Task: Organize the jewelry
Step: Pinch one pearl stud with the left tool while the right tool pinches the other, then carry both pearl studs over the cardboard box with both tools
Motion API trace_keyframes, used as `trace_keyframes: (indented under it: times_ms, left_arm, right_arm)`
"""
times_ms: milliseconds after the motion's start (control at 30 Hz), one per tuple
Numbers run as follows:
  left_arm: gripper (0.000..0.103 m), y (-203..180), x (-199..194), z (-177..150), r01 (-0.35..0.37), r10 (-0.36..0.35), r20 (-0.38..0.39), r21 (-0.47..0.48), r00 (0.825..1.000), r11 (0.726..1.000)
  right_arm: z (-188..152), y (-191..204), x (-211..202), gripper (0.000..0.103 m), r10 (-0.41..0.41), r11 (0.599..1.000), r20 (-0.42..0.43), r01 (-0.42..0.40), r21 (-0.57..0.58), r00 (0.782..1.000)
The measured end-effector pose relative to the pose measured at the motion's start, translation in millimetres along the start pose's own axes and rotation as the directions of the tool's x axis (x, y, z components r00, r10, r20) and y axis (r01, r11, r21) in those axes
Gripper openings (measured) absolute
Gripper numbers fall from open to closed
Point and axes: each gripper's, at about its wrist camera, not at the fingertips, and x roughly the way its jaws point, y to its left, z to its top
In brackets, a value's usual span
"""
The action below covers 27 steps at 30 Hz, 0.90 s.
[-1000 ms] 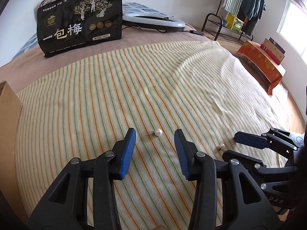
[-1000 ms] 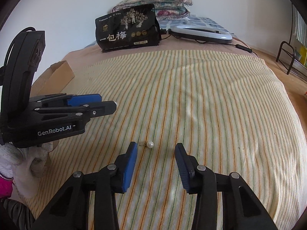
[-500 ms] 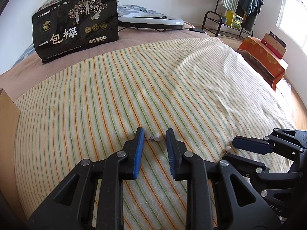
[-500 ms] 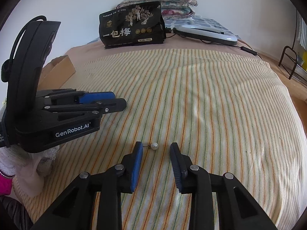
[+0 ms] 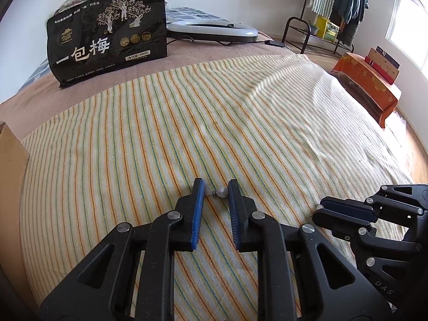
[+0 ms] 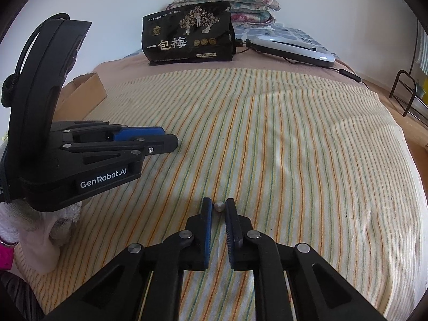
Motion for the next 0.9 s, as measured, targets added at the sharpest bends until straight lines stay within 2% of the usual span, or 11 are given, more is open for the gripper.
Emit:
trace_keyframes:
  times_ms: [367, 900]
  left_arm:
    - [0.017, 3.1, -25.6, 1.8, -0.009, 0.009, 0.04, -0.002, 0.999, 1.0]
    - [0.017, 10.4, -100.3, 6.6, -0.001, 0.003, 0.151, -0.014, 0.989, 1.0]
  right_arm:
    - [2.9, 0.2, -17.5, 0.007, -0.015, 1.0, 0.031, 0.015, 0.013, 0.999]
    - [20.1, 21.0, -64.9, 0.007, -0.029, 1.0, 0.108, 0.029, 0.0, 0.994]
